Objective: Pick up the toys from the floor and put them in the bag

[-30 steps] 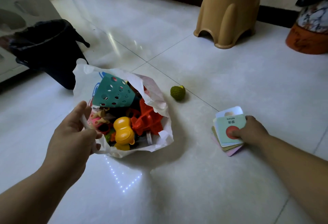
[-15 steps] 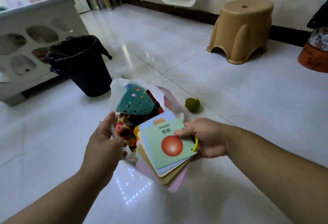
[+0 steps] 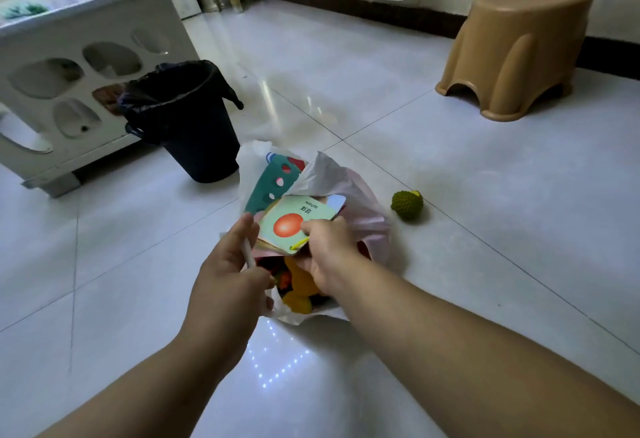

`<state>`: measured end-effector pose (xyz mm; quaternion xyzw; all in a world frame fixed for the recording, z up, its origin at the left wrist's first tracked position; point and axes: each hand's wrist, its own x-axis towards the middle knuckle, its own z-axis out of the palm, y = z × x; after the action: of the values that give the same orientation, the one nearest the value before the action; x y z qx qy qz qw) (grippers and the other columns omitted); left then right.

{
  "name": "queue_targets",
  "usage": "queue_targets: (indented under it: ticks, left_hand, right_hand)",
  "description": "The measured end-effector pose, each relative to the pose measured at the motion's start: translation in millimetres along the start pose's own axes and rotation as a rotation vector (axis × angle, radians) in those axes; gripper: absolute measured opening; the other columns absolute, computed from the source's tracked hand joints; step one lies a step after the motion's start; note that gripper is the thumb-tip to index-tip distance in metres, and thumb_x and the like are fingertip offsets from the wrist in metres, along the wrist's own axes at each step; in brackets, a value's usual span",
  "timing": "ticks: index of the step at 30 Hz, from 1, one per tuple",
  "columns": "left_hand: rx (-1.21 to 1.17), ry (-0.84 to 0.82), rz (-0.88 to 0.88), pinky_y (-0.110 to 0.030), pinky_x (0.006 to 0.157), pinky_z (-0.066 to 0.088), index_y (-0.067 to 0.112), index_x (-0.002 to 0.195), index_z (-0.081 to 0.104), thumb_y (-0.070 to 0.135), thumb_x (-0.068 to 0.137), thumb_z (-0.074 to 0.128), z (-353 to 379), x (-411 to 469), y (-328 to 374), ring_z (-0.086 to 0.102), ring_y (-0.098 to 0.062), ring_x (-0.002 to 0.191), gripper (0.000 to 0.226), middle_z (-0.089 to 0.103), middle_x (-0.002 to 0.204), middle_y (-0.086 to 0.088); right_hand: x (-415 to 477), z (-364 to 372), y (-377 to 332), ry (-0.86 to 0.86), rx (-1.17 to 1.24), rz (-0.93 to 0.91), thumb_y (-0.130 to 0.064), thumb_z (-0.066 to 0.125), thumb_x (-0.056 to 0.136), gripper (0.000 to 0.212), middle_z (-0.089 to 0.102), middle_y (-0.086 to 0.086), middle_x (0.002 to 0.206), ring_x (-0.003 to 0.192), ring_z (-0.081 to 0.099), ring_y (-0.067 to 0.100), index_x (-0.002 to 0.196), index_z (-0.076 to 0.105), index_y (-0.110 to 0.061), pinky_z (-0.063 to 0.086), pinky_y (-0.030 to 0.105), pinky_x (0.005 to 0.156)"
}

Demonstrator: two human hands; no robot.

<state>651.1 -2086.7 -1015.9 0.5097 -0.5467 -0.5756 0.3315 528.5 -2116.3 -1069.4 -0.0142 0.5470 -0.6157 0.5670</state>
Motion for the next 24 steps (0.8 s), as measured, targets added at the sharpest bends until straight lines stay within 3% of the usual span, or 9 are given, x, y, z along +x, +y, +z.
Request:
queue_targets:
  ticks: [3,6,8,11,13,17,21,24]
  left_hand:
    - [-0.042,0.014,0.019,-0.032,0.060,0.051,0.040,0.133,0.042,-0.019,0.078,0.043,-2.6,6.0,1.5,0.062,-0.018,0.096,0.081,0.057,0.113,0.022]
    - [-0.093,0.016,0.000,-0.039,0.070,0.055,0.033,0.140,0.039,-0.018,0.081,0.043,-8.0,10.0,2.6,0.065,-0.011,0.099,0.078,0.055,0.111,0.024]
    - [-0.090,0.011,0.012,-0.041,0.071,0.055,0.042,0.134,0.042,-0.017,0.083,0.042,-10.6,9.1,0.7,0.067,-0.008,0.093,0.078,0.059,0.105,0.031]
    - [-0.040,0.005,0.060,-0.035,0.069,0.049,0.053,0.114,0.049,-0.015,0.081,0.046,-8.7,4.9,-2.2,0.065,-0.029,0.100,0.075,0.061,0.119,0.024]
    - [-0.021,-0.002,0.061,-0.036,0.070,0.050,0.050,0.123,0.048,-0.013,0.075,0.050,-6.2,4.1,-3.0,0.056,-0.037,0.115,0.079,0.056,0.132,0.012]
    - [-0.060,0.021,0.063,-0.050,0.092,0.050,0.052,0.121,0.048,0.000,0.062,0.052,-1.8,5.3,1.9,0.055,-0.026,0.122,0.078,0.054,0.134,0.015]
    - [-0.075,0.028,0.024,-0.055,0.080,0.053,0.050,0.120,0.047,-0.016,0.073,0.045,-5.0,5.9,5.2,0.064,-0.021,0.104,0.081,0.060,0.113,0.027]
    - [-0.042,0.051,0.017,-0.051,0.078,0.053,0.046,0.128,0.045,-0.018,0.079,0.041,-5.2,3.4,5.4,0.064,-0.006,0.084,0.081,0.054,0.121,0.021]
  right_hand:
    - [-19.2,11.8,24.9,0.057,-0.279,-0.180,-0.013,0.056,0.079,0.033,0.064,0.003,0.114,0.101,0.062,0.026,0.103,0.041,-0.028,0.052,0.045,0.091]
    - [-45.9,2.1,44.2,0.001,-0.374,-0.349,-0.015,0.066,0.079,0.035,0.066,0.000,0.111,0.098,0.065,0.016,0.105,0.045,-0.028,0.055,0.036,0.087]
    - [-44.7,-1.0,43.7,-0.056,-0.501,-0.454,-0.021,0.067,0.080,0.036,0.067,-0.002,0.111,0.099,0.066,0.015,0.110,0.047,-0.028,0.056,0.037,0.085]
    - [-22.7,10.5,25.0,-0.116,-0.835,-0.495,-0.025,0.056,0.081,0.022,0.066,-0.001,0.102,0.093,0.063,0.023,0.102,0.047,-0.027,0.053,0.041,0.081]
    - [-4.4,25.3,16.7,-0.105,-0.981,-0.505,-0.018,0.049,0.086,0.025,0.064,0.008,0.108,0.098,0.059,0.030,0.111,0.047,-0.020,0.048,0.039,0.085]
    - [25.7,39.0,16.3,-0.125,-1.255,-0.466,-0.024,0.044,0.095,0.042,0.053,0.020,0.132,0.122,0.049,0.035,0.134,0.037,-0.011,0.039,0.039,0.098]
    - [20.2,8.2,8.5,-0.018,-1.366,-0.595,-0.050,0.043,0.093,0.068,0.033,0.017,0.145,0.132,0.036,0.037,0.149,0.018,-0.021,0.038,0.047,0.104]
    - [1.9,-31.6,-12.9,0.151,-1.369,-0.770,-0.049,0.052,0.089,0.077,0.031,0.013,0.147,0.131,0.037,0.033,0.151,0.011,-0.025,0.035,0.046,0.106]
